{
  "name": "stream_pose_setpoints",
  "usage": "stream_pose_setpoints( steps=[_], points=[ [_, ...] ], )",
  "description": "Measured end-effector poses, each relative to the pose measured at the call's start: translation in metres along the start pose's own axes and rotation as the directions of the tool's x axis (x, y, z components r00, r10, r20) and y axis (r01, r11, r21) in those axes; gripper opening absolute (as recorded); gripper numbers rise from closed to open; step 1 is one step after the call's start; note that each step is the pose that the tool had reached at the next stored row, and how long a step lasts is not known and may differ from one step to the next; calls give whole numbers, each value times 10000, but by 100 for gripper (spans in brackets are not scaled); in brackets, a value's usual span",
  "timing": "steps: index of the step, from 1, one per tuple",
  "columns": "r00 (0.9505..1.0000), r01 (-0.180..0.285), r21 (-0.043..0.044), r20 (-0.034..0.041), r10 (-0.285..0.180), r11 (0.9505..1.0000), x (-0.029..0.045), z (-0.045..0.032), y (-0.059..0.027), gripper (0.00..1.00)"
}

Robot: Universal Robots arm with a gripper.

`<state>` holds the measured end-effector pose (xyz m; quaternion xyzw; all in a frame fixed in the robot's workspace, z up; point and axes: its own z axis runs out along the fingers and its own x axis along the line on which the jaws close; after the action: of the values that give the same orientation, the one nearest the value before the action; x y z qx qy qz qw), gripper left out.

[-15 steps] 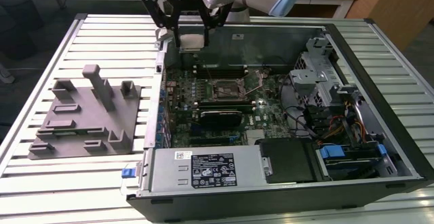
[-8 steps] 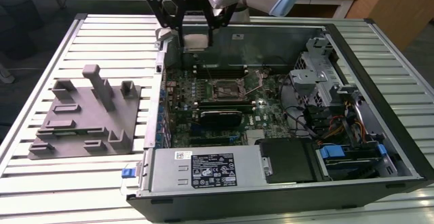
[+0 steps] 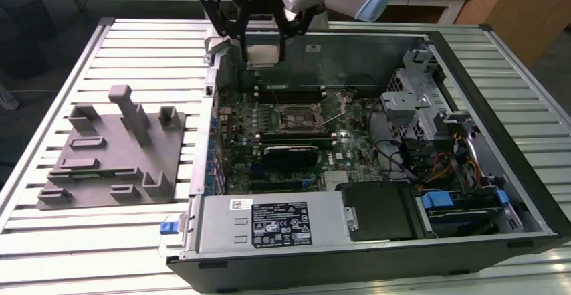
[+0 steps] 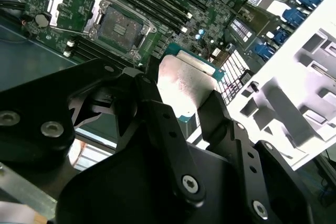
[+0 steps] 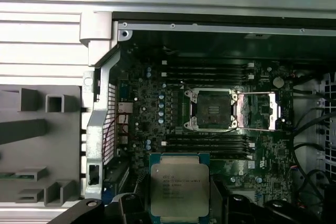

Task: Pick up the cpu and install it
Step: 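Pick up the cpu and move it towards the insertion slot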

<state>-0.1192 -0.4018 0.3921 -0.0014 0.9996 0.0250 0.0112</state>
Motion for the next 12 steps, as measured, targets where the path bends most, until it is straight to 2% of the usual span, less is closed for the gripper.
stream_pose_setpoints(
  steps=[12],
  points=[
    [10000, 0, 0, 0, 0, 10000, -115, 3, 0, 54]
  ],
)
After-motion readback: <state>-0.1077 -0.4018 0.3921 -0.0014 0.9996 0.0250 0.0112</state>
